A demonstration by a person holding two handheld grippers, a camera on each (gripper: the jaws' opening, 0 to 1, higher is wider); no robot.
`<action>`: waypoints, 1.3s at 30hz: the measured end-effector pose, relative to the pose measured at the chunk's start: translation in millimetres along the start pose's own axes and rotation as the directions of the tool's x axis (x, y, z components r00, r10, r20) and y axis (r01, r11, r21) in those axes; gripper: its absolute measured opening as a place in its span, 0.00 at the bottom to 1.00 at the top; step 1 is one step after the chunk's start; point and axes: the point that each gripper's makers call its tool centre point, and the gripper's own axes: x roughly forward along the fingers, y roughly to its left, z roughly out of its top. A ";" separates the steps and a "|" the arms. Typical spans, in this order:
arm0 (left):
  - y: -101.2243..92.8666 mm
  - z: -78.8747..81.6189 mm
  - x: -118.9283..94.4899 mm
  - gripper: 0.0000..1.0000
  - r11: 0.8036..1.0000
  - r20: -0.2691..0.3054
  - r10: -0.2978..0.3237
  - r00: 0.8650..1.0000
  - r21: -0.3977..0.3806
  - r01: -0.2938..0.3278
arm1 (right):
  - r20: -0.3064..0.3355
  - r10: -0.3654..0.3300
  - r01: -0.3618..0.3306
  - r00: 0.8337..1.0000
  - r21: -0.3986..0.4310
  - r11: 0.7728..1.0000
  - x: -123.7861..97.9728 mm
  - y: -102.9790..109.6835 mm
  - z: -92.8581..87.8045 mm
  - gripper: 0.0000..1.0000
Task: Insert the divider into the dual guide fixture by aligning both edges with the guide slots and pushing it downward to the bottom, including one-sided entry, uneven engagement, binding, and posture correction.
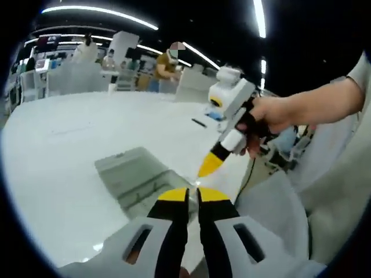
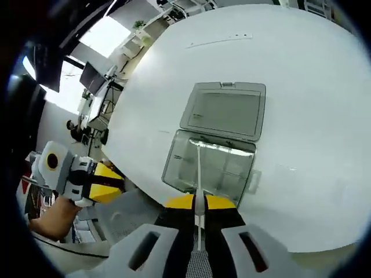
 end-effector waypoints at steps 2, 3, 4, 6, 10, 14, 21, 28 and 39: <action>-0.3 -0.8 -0.5 0.03 1.000 -0.001 0.006 1.000 0.009 -0.006 | -0.017 -0.013 0.014 1.000 0.037 0.999 2.1 -1.6 0.3 0.00; -0.4 -1.4 -0.9 0.03 1.000 -0.003 0.008 1.000 0.014 -0.008 | -0.027 -0.027 0.028 0.999 0.050 0.998 3.3 -3.3 0.9 0.00; -0.4 -2.7 -1.4 0.03 1.000 -0.005 0.012 1.000 0.019 -0.012 | -0.040 -0.034 0.036 0.999 0.063 0.997 4.5 -4.4 0.6 0.00; 0.9 -5.1 -1.8 0.03 1.000 -0.008 0.016 1.000 0.021 -0.016 | -0.057 -0.036 0.041 0.998 0.086 0.995 6.6 -5.7 0.8 0.00; 3.1 -10.6 -4.6 0.03 0.999 -0.013 0.033 0.999 0.026 -0.033 | -0.087 -0.051 0.061 0.995 0.121 0.991 9.6 -8.3 2.6 0.00; 5.0 -14.0 -6.0 0.04 0.998 -0.020 0.052 0.998 0.043 -0.051 | -0.104 -0.052 0.068 0.993 0.151 0.986 13.7 -6.4 2.7 0.00; 8.7 -15.7 -9.1 0.07 0.993 -0.018 0.085 0.996 0.079 -0.083 | -0.151 -0.066 0.092 0.986 0.178 0.980 18.6 -1.9 -1.2 0.00; 12.4 -16.0 -13.9 0.10 0.990 -0.011 0.112 0.994 0.089 -0.111 | -0.173 -0.072 0.105 0.982 0.194 0.975 23.5 3.4 -3.3 0.00; 14.5 -21.8 -16.7 0.19 0.989 -0.019 0.128 0.992 0.076 -0.126 | -0.190 -0.099 0.137 0.977 0.196 0.971 28.5 -2.7 -1.4 0.00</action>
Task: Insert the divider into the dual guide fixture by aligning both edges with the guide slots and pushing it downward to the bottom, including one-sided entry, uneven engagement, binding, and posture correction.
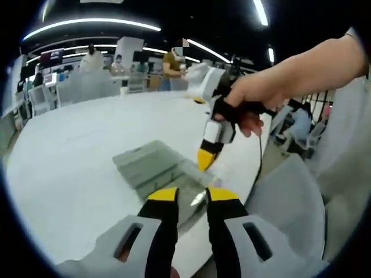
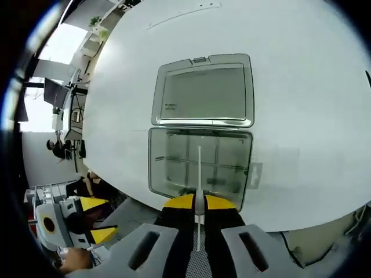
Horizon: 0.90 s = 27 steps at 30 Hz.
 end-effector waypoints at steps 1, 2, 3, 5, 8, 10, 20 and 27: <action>-0.1 -0.5 0.2 0.23 1.000 -0.003 0.002 1.000 0.000 -0.002 | -0.004 -0.001 0.001 1.000 0.003 1.000 0.2 0.4 -0.3 0.00; -0.2 -2.0 0.7 0.26 1.000 -0.010 0.003 1.000 0.003 -0.003 | -0.004 -0.004 0.004 1.000 0.001 1.000 0.4 0.3 0.0 0.00; -0.4 -2.6 0.9 0.28 1.000 -0.012 0.004 1.000 0.006 -0.004 | -0.006 -0.006 0.006 1.000 0.001 1.000 1.6 -0.6 1.9 0.00; -1.3 -3.9 0.8 0.30 1.000 -0.018 0.007 1.000 0.015 -0.006 | -0.011 -0.005 0.005 1.000 0.007 1.000 3.1 -0.6 2.4 0.00; -2.2 -6.5 1.2 0.38 1.000 -0.027 0.012 1.000 0.018 -0.011 | -0.019 -0.010 0.010 1.000 0.008 1.000 6.0 -1.1 3.6 0.00; -2.4 -7.4 1.3 0.45 1.000 -0.027 0.019 0.999 0.023 -0.018 | -0.020 -0.015 0.016 1.000 0.008 1.000 6.8 -1.5 4.2 0.00; -2.6 -12.5 0.4 0.56 0.999 -0.041 0.032 0.999 0.018 -0.031 | -0.025 -0.036 0.037 0.999 0.029 0.999 9.7 -5.0 6.2 0.00; -1.8 -14.5 -0.6 0.58 0.999 -0.042 0.037 0.998 0.006 -0.037 | -0.025 -0.036 0.037 0.999 0.035 0.999 11.4 -5.9 9.4 0.00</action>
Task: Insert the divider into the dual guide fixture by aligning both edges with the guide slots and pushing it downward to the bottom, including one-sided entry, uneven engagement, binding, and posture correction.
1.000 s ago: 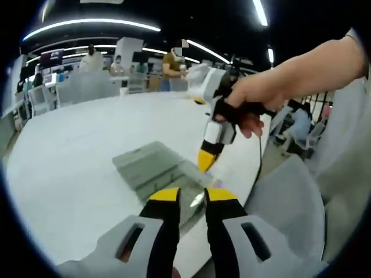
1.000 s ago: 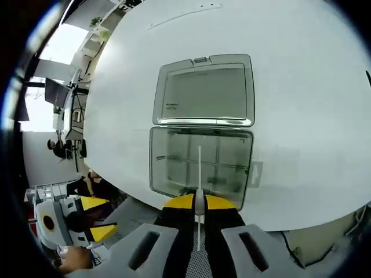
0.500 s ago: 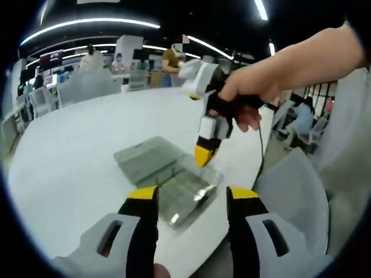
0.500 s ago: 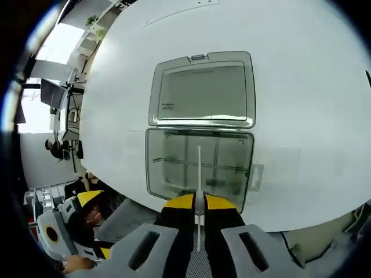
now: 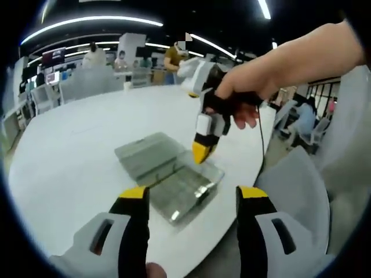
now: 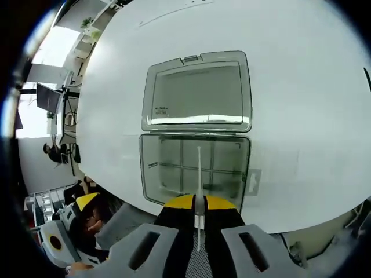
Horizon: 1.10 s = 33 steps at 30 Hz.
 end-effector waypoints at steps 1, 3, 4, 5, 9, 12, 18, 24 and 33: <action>0.2 -0.4 0.1 0.58 1.000 0.000 0.000 1.000 -0.002 0.000 | -0.003 0.002 -0.002 1.000 0.005 1.000 0.9 0.0 0.5 0.00; 0.7 -1.0 0.2 0.58 1.000 -0.001 0.001 1.000 -0.001 -0.001 | -0.003 -0.003 0.003 1.000 0.003 1.000 1.6 -0.5 0.6 0.00; 0.7 -1.1 0.2 0.58 1.000 -0.001 0.001 1.000 -0.001 -0.001 | -0.003 -0.001 0.001 1.000 0.004 1.000 2.0 -0.2 1.3 0.00; 0.7 -1.1 0.1 0.58 1.000 -0.001 0.001 1.000 -0.002 -0.001 | -0.004 0.000 0.000 1.000 0.005 1.000 2.7 0.1 1.6 0.00; 1.9 -1.8 0.0 0.58 1.000 -0.001 0.003 1.000 -0.007 -0.003 | 0.000 -0.003 0.003 1.000 0.007 1.000 4.3 -0.2 3.2 0.00; 2.2 -2.3 -0.3 0.58 1.000 -0.003 0.004 1.000 -0.008 -0.004 | -0.005 -0.015 0.015 1.000 0.010 1.000 6.8 -3.9 5.0 0.00; 3.4 -3.7 -0.3 0.58 1.000 -0.003 0.007 1.000 -0.014 -0.007 | 0.000 -0.021 0.021 1.000 0.016 1.000 8.9 -7.7 7.7 0.00; 4.3 -4.8 0.1 0.58 1.000 -0.004 0.009 1.000 -0.018 -0.009 | -0.003 -0.016 0.016 1.000 0.022 1.000 12.1 -8.1 8.9 0.00; 5.5 -6.4 0.5 0.57 1.000 -0.007 0.008 1.000 -0.026 -0.008 | -0.006 -0.027 0.027 1.000 0.021 0.999 16.5 -9.6 10.1 0.00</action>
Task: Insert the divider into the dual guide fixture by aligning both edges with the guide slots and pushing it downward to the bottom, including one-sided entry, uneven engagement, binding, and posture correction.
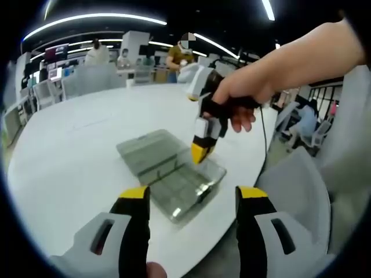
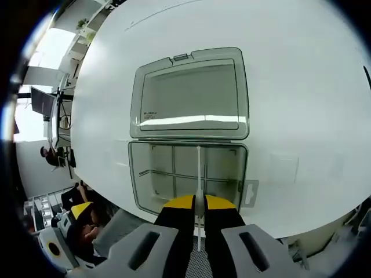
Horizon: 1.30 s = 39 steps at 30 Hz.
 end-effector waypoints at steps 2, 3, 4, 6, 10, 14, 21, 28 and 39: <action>0.3 -0.1 0.4 0.57 1.000 -0.001 0.000 1.000 0.001 0.000 | -0.001 -0.006 0.006 1.000 0.002 1.000 0.5 -0.8 -1.8 0.00; 0.3 0.1 0.6 0.57 1.000 0.000 0.000 1.000 -0.001 0.000 | -0.001 -0.004 0.004 1.000 0.005 1.000 1.4 -1.0 -1.2 0.00; 0.4 0.3 0.8 0.57 1.000 0.001 -0.001 1.000 -0.001 0.001 | -0.001 -0.003 0.003 1.000 0.006 1.000 1.7 -0.8 -1.1 0.00; 0.9 0.3 1.1 0.57 1.000 0.000 0.000 1.000 -0.002 0.000 | 0.000 -0.013 0.013 1.000 0.003 1.000 2.3 -2.7 -0.3 0.00; 0.5 -0.1 2.2 0.57 1.000 -0.001 -0.003 1.000 -0.005 0.003 | -0.005 -0.008 0.008 1.000 0.005 1.000 2.3 -1.8 -0.3 0.00; -0.3 0.3 3.1 0.57 1.000 0.000 -0.005 1.000 -0.006 0.005 | -0.007 -0.010 0.010 1.000 0.008 1.000 1.7 -0.9 -1.9 0.00; 0.8 0.6 2.9 0.57 1.000 0.001 -0.003 1.000 -0.008 0.003 | -0.012 -0.016 0.016 1.000 0.006 1.000 2.5 -0.4 0.0 0.00; 1.4 0.0 1.3 0.56 1.000 0.003 0.001 1.000 -0.014 -0.001 | -0.013 -0.017 0.017 1.000 0.003 1.000 2.1 1.6 -2.0 0.00; 2.9 0.6 -0.8 0.56 1.000 0.009 0.007 1.000 -0.019 -0.007 | -0.013 -0.020 0.020 1.000 0.003 1.000 6.8 -0.3 2.3 0.00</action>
